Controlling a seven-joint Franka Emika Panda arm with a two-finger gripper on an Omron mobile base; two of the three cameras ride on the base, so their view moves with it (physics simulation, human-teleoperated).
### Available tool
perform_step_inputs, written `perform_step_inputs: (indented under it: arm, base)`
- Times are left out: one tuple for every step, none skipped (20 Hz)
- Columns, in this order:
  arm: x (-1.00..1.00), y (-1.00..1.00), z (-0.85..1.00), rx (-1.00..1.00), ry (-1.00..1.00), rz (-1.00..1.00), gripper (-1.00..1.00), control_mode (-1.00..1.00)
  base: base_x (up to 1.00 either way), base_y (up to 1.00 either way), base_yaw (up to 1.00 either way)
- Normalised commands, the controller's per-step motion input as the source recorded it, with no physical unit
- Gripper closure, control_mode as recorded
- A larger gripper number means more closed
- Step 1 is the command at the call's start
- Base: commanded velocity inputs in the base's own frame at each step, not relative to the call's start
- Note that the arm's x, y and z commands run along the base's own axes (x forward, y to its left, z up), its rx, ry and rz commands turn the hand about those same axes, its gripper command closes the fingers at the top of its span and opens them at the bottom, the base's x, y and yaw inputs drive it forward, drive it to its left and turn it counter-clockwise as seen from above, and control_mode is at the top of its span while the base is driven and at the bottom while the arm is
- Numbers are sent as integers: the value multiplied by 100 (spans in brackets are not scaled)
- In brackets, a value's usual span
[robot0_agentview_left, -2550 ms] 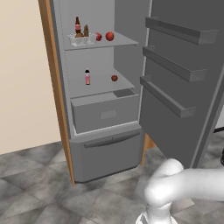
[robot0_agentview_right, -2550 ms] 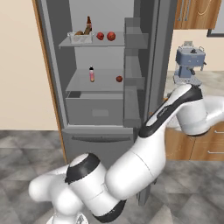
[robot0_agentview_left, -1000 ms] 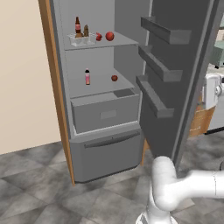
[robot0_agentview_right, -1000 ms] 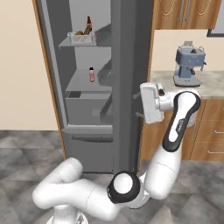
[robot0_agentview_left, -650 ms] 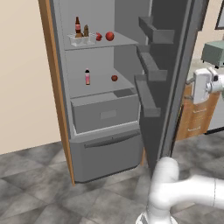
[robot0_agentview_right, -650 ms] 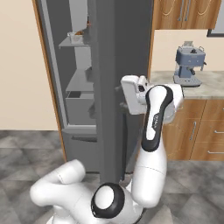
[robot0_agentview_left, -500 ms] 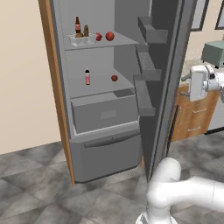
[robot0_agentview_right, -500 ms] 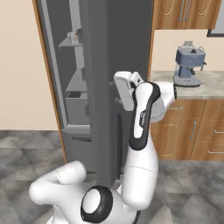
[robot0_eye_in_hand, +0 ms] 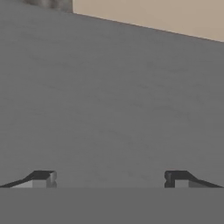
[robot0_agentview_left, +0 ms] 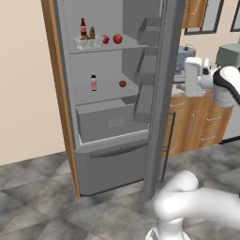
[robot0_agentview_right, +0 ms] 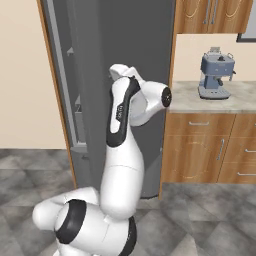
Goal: Place the tupperware on the top shelf of the fridge. Make space for the tupperware among the existing items by rearranging them on the shelves if needed. Close the fridge door when finished.
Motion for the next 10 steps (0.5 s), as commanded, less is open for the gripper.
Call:
perform_step_inputs:
  arm:
    - [58,36,33,6,-2,-7,-100,-100]
    - [62,36,31,7,-1,-5,-100,-100]
    - [66,32,27,8,0,-3,-100,-100]
    - [70,29,24,9,0,-1,-100,-100]
    - [70,28,23,10,0,0,-100,-100]
    - [64,26,21,9,0,0,-100,-100]
    - [54,29,19,8,0,0,-100,-100]
    - [42,32,15,6,0,0,-100,-100]
    - [30,34,8,5,-1,0,-100,-100]
    - [24,40,1,3,-2,0,-100,-100]
  base:
    - [0,0,0]
    - [0,0,0]
    - [0,0,0]
    - [0,0,0]
    - [0,0,0]
    - [0,0,0]
    - [0,0,0]
    - [0,0,0]
    - [0,0,0]
    - [0,0,0]
